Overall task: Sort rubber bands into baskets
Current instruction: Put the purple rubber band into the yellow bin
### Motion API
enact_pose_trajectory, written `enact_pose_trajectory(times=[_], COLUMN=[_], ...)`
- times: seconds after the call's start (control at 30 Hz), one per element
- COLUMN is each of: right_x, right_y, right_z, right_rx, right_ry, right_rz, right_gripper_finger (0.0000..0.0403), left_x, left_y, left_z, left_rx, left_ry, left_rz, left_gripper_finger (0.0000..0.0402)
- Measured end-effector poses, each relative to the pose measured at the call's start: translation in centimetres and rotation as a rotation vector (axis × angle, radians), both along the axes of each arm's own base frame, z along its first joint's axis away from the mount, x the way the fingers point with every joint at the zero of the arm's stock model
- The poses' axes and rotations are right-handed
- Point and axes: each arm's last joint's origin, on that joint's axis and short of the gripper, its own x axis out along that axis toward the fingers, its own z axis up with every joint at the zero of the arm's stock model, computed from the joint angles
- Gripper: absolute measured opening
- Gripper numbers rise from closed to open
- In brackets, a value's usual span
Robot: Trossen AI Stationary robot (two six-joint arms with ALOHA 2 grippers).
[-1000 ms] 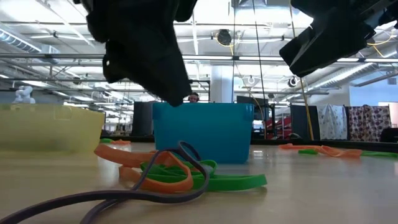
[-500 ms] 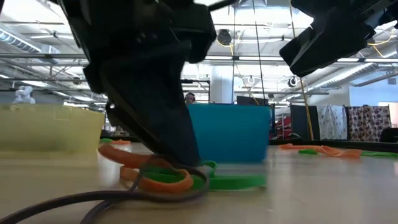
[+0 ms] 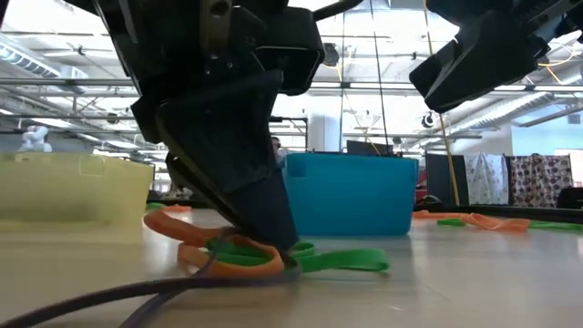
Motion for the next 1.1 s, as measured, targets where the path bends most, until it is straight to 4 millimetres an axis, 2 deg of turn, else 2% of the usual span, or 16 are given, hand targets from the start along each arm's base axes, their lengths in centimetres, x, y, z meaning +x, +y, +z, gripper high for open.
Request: enact_pose_trajectory(times=[0.07, 0.17, 0.4, 0.57, 0.8, 1.1], right_x=[0.0, 0.0, 0.0, 0.0, 0.0, 0.0], right_y=[0.0, 0.0, 0.0, 0.0, 0.0, 0.0], right_z=[0.0, 0.0, 0.0, 0.0, 0.0, 0.0], right_rx=[0.000, 0.000, -0.014, -0.014, -0.014, -0.014], right_ry=[0.000, 0.000, -0.005, -0.004, -0.005, -0.005], right_rz=[0.000, 0.000, 0.010, 0.010, 0.011, 0.010], right_gripper_finger=[0.0000, 0.0000, 0.0000, 0.0000, 0.0000, 0.0000], left_x=[0.0, 0.1, -0.2, -1.7, -2.5, -2.4], left_y=[0.0, -0.1, -0.3, -0.1, -0.3, -0.8], left_z=[0.1, 1.0, 6.5, 8.9, 8.4, 7.2], left_rx=[0.008, 0.008, 0.007, 0.034, 0.076, 0.127], left_ry=[-0.004, -0.019, -0.168, -0.169, -0.098, -0.093], left_rz=[-0.014, -0.020, -0.057, -0.062, -0.078, -0.101], left_gripper_finger=[0.0016, 0.0010, 0.0004, 0.0002, 0.0005, 0.0057])
